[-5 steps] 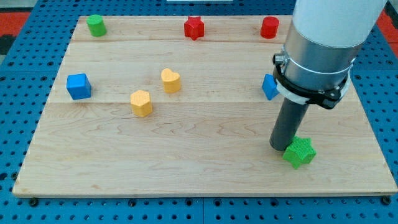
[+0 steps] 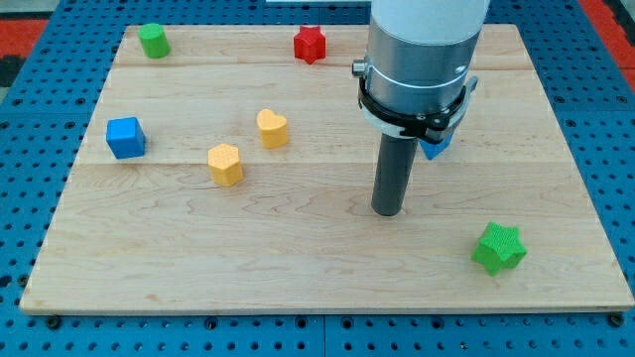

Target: Move the yellow heart to the left bottom

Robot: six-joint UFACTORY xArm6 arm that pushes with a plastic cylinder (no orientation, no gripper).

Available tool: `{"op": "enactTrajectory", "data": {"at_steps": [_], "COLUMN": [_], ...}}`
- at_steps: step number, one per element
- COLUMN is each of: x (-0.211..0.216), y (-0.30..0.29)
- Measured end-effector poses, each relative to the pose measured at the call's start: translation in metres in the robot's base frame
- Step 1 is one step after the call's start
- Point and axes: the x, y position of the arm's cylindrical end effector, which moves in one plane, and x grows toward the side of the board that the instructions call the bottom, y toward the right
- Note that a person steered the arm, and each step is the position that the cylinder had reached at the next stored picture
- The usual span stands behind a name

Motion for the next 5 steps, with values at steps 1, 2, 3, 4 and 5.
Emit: {"op": "enactTrajectory", "data": {"at_steps": [1, 2, 3, 4, 5], "x": [-0.018, -0.065, -0.122, -0.145, -0.145], "y": [0.004, 0.004, -0.007, -0.041, -0.119]}}
